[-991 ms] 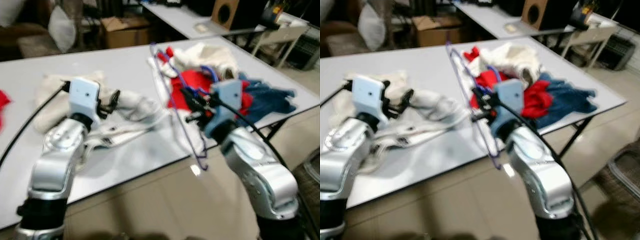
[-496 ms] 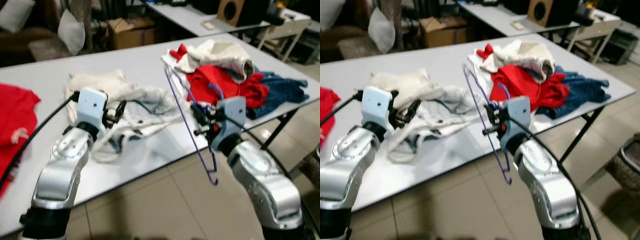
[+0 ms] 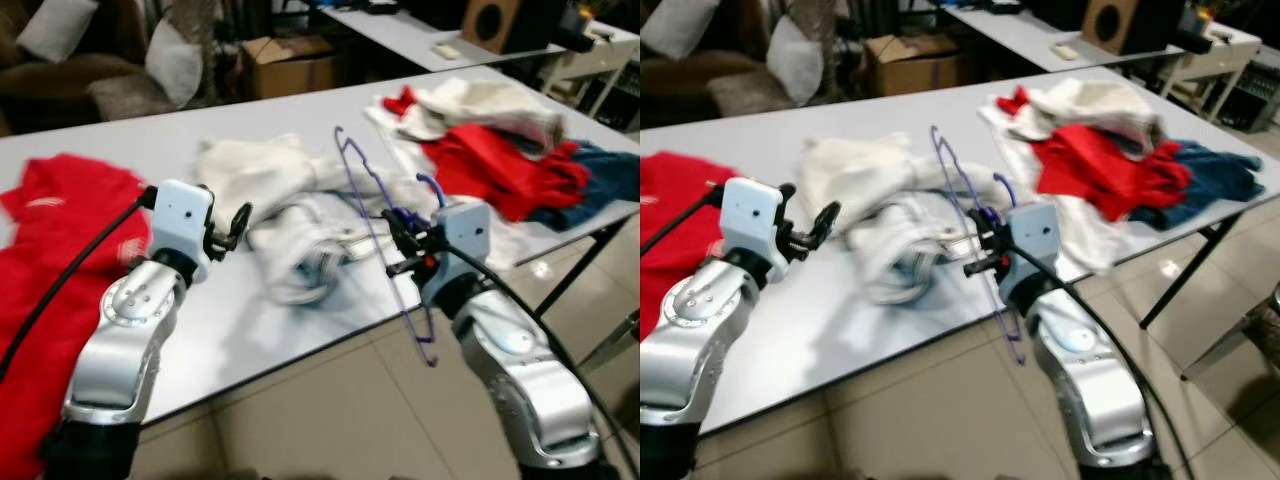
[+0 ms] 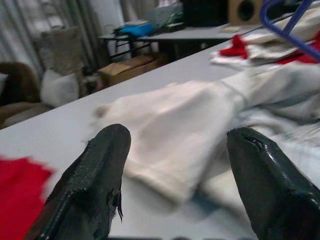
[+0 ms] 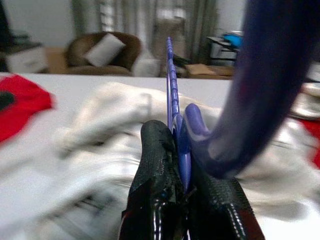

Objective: Hang hanger

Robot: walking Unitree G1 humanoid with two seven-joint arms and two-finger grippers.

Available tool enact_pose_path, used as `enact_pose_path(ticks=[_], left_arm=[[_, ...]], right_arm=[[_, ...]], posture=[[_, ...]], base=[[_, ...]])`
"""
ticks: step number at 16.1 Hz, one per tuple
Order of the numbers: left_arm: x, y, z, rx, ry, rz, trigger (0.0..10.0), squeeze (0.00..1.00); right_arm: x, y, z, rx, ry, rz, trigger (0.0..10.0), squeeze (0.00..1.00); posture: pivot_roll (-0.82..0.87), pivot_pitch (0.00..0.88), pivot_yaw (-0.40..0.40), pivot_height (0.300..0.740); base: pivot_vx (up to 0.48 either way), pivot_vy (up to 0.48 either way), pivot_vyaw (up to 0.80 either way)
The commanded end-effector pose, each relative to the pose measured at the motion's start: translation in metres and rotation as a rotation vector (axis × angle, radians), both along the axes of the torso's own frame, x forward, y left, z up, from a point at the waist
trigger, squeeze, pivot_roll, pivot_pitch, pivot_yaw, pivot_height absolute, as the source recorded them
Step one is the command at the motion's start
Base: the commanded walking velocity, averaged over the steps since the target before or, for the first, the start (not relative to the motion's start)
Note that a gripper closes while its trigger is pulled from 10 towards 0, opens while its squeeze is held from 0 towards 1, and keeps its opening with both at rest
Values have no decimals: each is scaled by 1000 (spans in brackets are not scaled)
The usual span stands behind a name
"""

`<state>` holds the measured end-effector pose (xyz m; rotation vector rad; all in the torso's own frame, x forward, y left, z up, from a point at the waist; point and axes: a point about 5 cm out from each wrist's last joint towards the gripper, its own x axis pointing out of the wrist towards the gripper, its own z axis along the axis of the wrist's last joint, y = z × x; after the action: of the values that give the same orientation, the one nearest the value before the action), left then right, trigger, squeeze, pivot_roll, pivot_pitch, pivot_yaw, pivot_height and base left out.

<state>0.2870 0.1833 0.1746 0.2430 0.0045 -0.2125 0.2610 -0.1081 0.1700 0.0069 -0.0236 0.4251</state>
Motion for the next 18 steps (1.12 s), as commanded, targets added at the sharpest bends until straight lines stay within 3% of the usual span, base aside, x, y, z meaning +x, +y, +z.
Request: enact_pose_path(ticks=[1,3,12,14,16,18], left_arm=[[0,-2,3,1,-14,-7,10000,290],[1,-5,5,-2,-23,-13,10000,306],[4,-10,6,13,-44,-2,10000,314],[4,-8,5,-8,-38,22,10000,290],[5,-7,4,-11,-27,22,10000,176],[4,-7,1,-27,-15,15,10000,153]], right_arm=[[2,-5,5,-16,-32,-13,10000,0],[2,-3,4,-24,-37,11,10000,0],[5,-13,0,-43,-39,-16,10000,0],[5,-16,-2,-15,-29,-30,10000,0],[6,-19,-3,8,-16,-37,10000,0],[5,-21,-6,11,-4,-37,10000,0]], posture=[[-38,0,-20,740],[-36,0,-21,740],[-37,0,-17,740],[-36,1,-19,740],[-35,1,-18,740],[-35,2,-15,740]], base=[[0,345,0],[0,172,0],[0,-452,794],[0,0,0],[0,0,0],[0,129,0]])
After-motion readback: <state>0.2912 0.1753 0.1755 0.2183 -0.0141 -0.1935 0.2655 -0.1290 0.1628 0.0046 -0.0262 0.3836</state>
